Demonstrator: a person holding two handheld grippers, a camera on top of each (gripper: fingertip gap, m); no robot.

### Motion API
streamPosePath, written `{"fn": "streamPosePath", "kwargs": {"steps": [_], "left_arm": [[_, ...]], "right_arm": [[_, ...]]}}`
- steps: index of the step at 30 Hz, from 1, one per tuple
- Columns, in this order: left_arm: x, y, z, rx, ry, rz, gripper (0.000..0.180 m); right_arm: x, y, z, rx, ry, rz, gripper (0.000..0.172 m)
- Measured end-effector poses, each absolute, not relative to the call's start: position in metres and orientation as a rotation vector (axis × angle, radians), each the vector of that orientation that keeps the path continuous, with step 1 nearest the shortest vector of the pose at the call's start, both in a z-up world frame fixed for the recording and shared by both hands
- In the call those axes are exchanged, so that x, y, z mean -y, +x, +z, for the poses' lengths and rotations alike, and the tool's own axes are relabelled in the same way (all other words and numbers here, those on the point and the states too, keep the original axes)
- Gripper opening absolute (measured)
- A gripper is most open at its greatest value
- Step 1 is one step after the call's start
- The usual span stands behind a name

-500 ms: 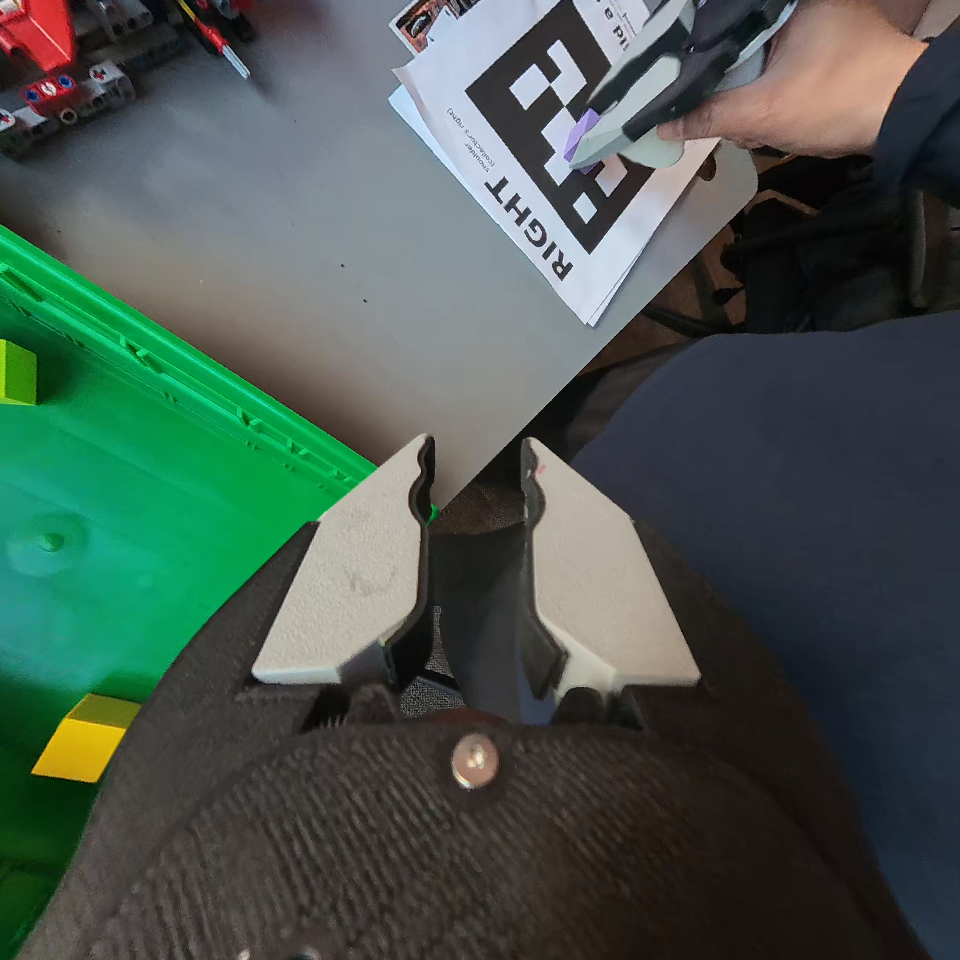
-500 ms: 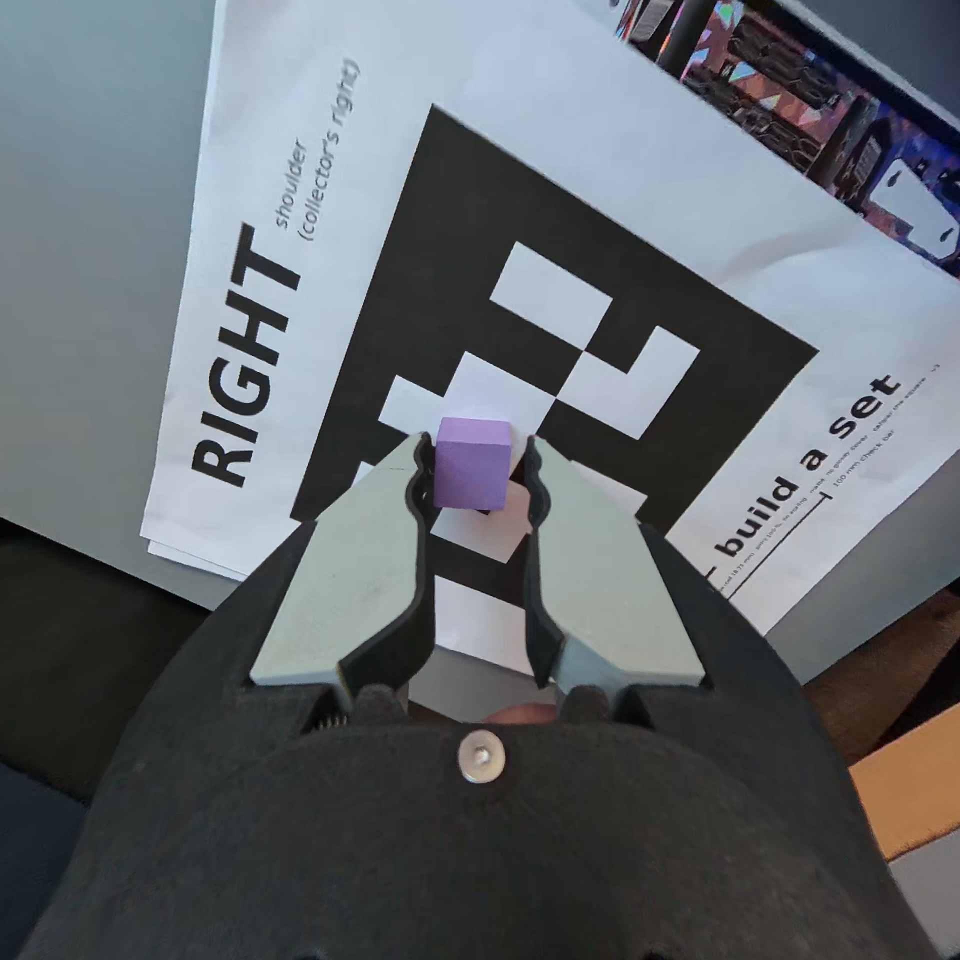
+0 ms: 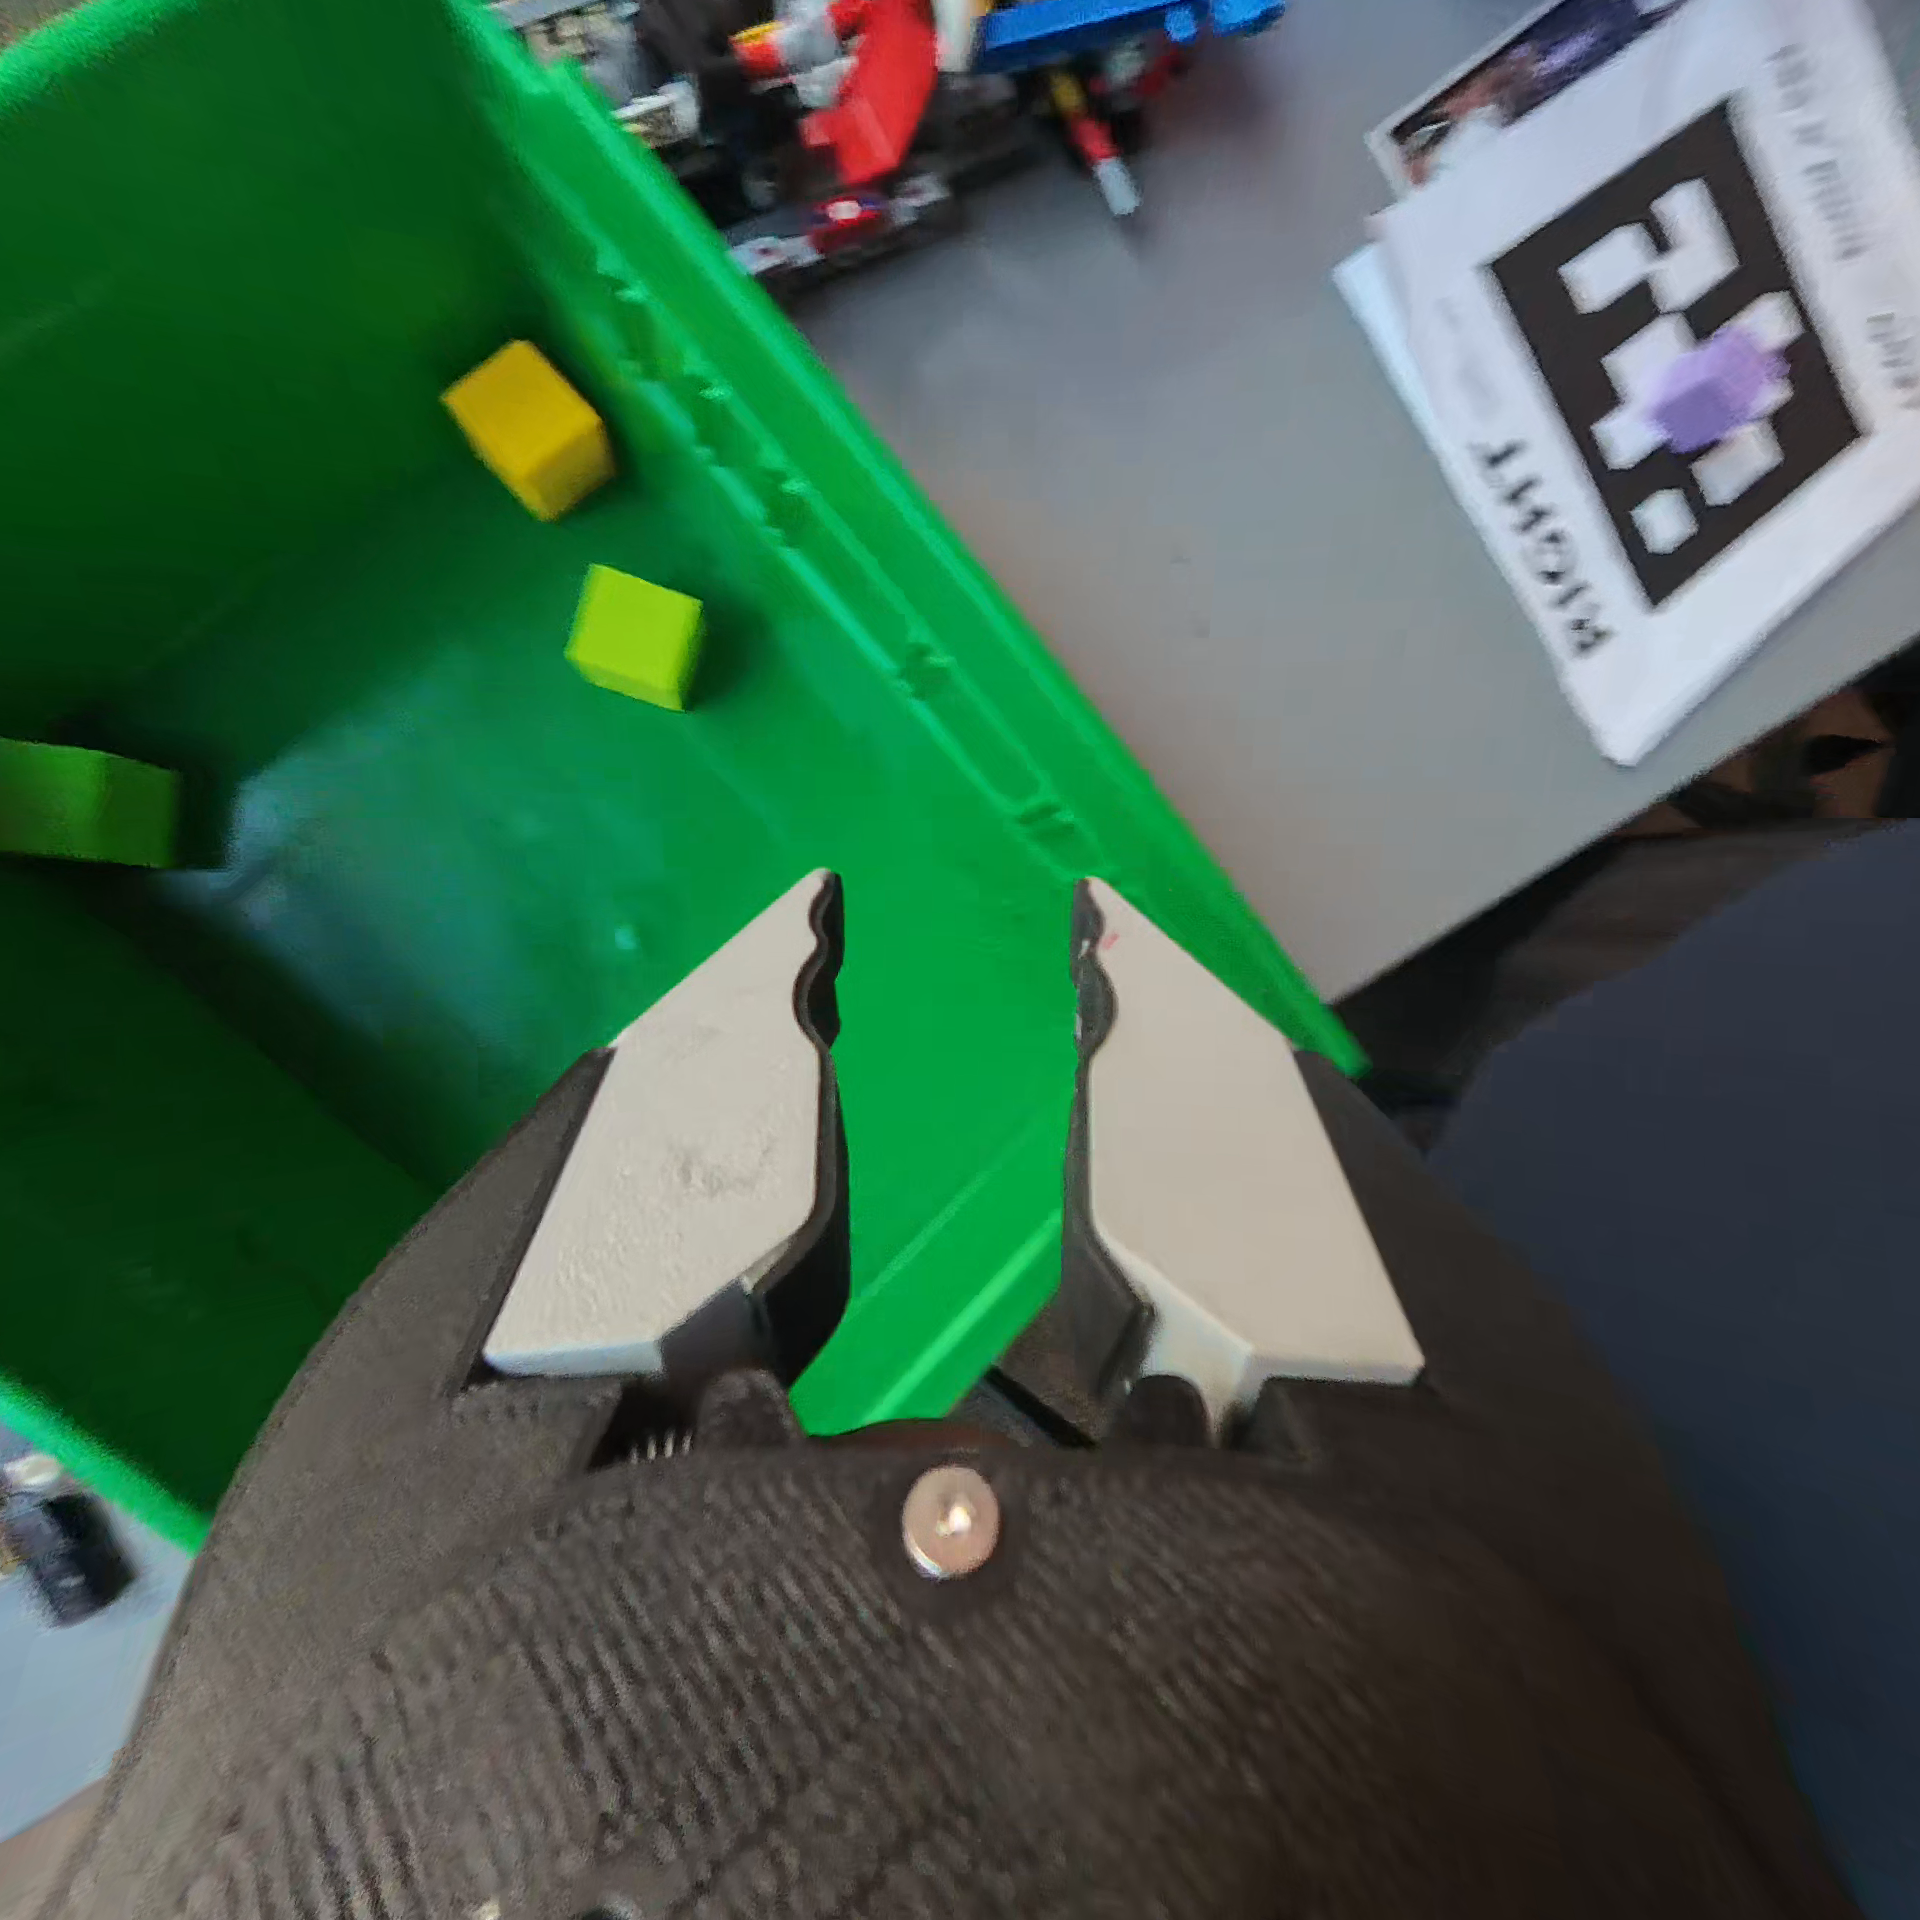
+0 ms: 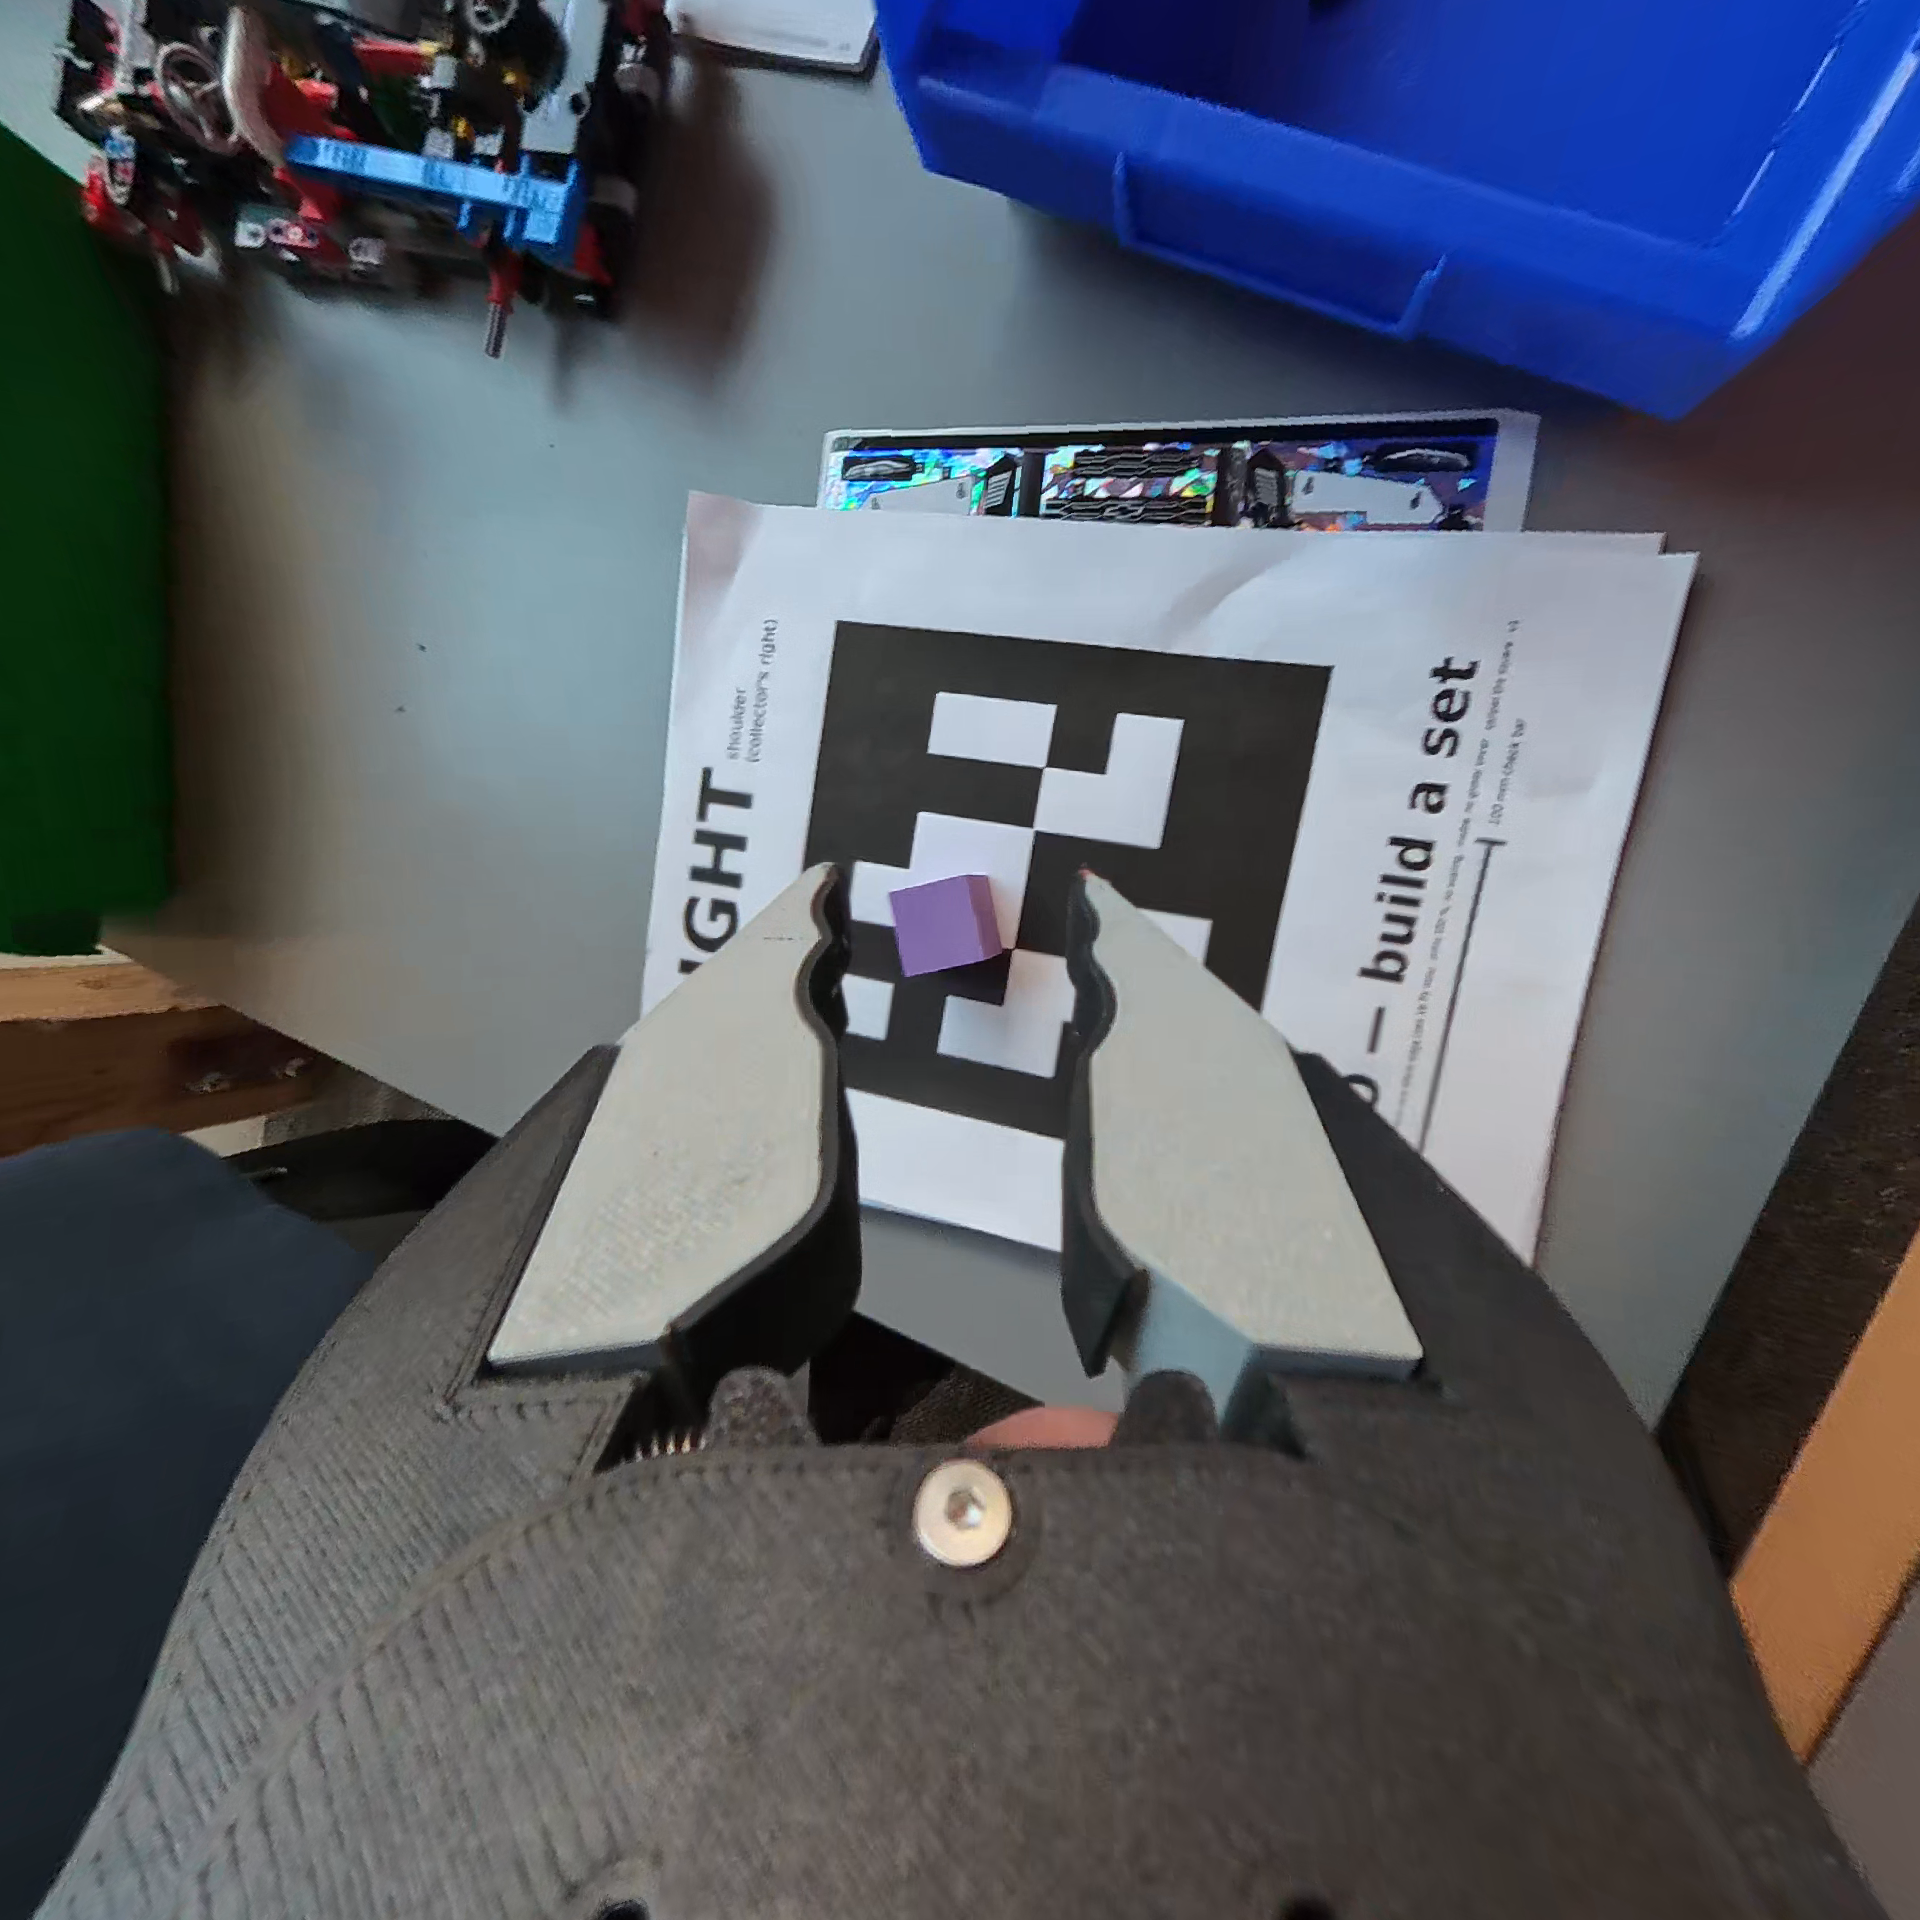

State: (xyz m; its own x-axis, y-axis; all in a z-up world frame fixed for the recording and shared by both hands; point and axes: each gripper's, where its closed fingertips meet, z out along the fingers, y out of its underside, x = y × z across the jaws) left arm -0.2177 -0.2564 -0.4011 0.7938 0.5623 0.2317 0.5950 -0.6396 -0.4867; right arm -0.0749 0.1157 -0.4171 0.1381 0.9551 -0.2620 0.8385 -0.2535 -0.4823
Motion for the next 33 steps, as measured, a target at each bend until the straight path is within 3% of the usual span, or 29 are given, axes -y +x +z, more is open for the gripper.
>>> {"fn": "streamPosePath", "kwargs": {"steps": [12,18,25,26,27,30,33], "left_arm": [[0.250,-0.297,-0.479,0.780,-2.689,0.044,0.064],[0.243,-0.298,-0.498,0.676,-2.760,0.046,0.024],[0.244,-0.306,-0.484,0.646,-2.732,0.096,0.023],[0.246,-0.306,-0.476,0.633,-2.722,0.119,0.005],[0.247,-0.309,-0.466,0.612,-2.692,0.168,0.000],[0.249,-0.310,-0.432,0.558,-2.617,0.267,0.000],[0.268,-0.308,-0.437,0.605,-2.668,0.264,0.000]], "right_arm": [[-0.067,-0.044,-0.408,1.853,-2.191,0.776,0.036],[-0.064,-0.035,-0.390,1.803,-2.177,0.796,0.027],[-0.045,-0.054,-0.371,1.822,-2.147,0.901,0.028],[-0.040,-0.059,-0.367,1.832,-2.145,0.937,0.029],[-0.032,-0.065,-0.362,1.844,-2.148,0.991,0.029],[-0.004,-0.086,-0.347,1.877,-2.146,1.164,0.031],[0.023,-0.102,-0.348,2.006,-2.107,1.201,0.033]]}}
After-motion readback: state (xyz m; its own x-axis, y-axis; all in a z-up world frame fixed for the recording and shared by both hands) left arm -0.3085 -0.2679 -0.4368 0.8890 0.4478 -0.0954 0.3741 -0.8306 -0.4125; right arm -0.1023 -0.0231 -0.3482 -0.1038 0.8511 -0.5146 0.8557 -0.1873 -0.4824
